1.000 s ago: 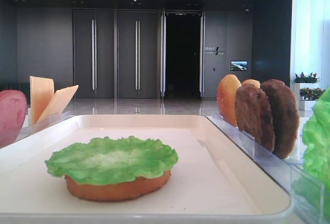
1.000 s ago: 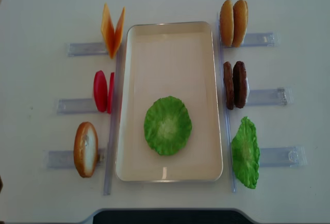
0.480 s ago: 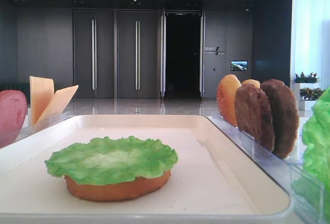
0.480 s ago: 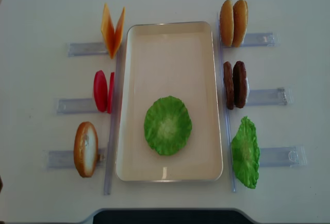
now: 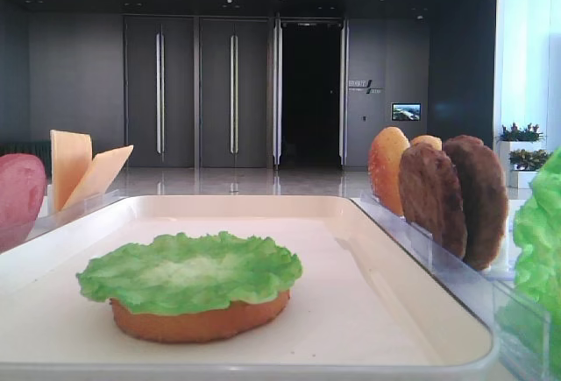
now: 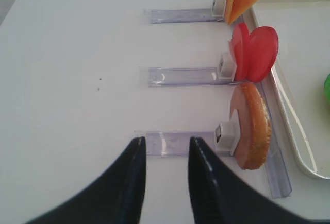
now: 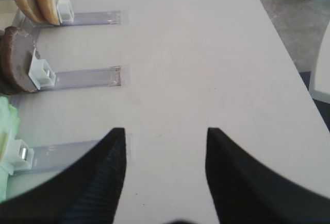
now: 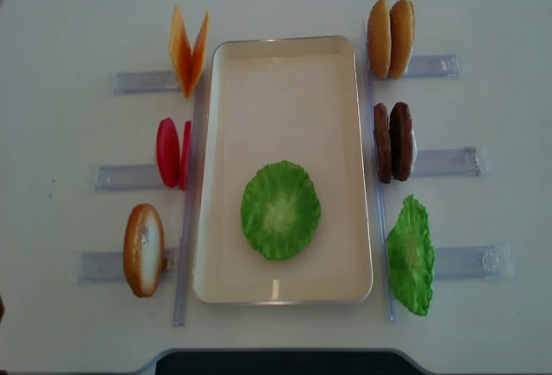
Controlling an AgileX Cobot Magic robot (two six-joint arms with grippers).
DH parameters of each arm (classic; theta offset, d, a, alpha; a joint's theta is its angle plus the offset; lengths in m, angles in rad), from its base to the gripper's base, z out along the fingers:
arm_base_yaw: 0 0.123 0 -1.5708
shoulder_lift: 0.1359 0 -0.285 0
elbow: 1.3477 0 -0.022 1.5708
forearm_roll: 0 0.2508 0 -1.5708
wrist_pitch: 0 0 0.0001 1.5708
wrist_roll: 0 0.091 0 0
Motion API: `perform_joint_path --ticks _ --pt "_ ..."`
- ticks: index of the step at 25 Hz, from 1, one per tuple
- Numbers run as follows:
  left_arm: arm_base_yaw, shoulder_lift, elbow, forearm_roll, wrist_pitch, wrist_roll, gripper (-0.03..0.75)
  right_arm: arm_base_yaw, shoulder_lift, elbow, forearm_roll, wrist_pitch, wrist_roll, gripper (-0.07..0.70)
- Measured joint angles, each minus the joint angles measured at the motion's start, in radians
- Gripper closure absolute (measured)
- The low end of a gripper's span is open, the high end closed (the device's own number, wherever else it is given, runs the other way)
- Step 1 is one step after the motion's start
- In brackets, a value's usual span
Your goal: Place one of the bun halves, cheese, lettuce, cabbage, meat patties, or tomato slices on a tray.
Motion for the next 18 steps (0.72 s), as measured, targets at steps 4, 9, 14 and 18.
perform_joint_path --ticks 4,9,14,18 --pt "0.0 0.0 0.0 0.0 0.0 0.0 0.496 0.0 0.0 0.001 0.0 -0.005 0.001 0.262" --pt "0.0 0.0 0.0 0.0 0.0 0.0 0.496 0.0 0.0 0.001 0.0 -0.006 0.001 0.262" --pt "0.0 0.0 0.0 0.0 0.0 0.0 0.496 0.0 0.0 0.001 0.0 -0.007 0.001 0.262" --pt "0.0 0.0 0.0 0.0 0.0 0.0 0.496 0.0 0.0 0.001 0.0 -0.007 0.001 0.262"
